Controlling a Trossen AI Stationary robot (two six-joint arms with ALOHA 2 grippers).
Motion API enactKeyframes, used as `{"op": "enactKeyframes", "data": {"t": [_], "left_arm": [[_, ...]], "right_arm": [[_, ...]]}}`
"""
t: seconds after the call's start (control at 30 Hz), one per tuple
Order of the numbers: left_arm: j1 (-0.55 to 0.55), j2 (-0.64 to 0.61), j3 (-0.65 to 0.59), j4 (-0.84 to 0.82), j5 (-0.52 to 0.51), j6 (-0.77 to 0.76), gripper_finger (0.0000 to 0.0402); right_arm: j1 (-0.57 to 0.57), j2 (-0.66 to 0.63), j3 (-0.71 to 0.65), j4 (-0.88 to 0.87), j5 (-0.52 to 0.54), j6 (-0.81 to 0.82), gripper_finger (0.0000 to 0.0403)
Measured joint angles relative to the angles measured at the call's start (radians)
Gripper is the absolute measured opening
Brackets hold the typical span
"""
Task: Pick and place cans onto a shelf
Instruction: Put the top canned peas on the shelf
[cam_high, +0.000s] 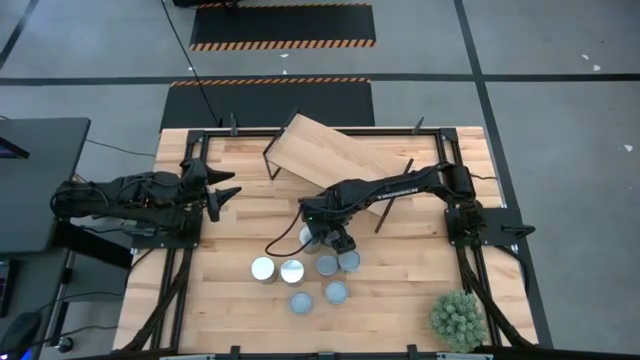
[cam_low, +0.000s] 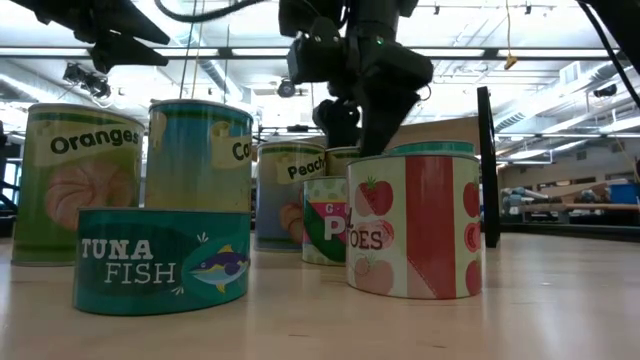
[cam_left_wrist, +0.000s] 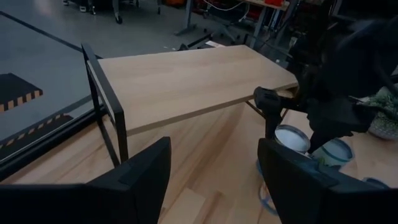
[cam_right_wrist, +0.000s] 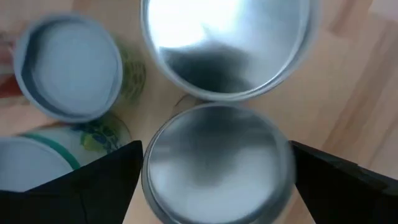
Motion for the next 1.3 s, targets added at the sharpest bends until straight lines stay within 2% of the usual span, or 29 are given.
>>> {"op": "enactKeyframes", "data": {"t": [0.23, 0.67, 1.03, 1.3], "left_arm": [[0.0, 0.0, 0.0, 0.0, 0.0, 0.001, 0.0247], [0.0, 0.0, 0.0, 0.0, 0.0, 0.002, 0.0247], [0.0, 0.0, 0.0, -0.001, 0.0, 0.002, 0.0247], [0.0, 0.0, 0.0, -0.001, 0.0, 0.002, 0.0247]], "right_arm": [[0.002, 0.0, -0.037, 0.02, 0.0, -0.036, 0.0385], [0.002, -0.001, -0.083, 0.085, 0.008, -0.036, 0.0318], [0.002, -0.003, -0.075, 0.09, 0.009, -0.033, 0.0318], [-0.013, -0.004, -0.016, 0.07, 0.008, -0.029, 0.0318]]}}
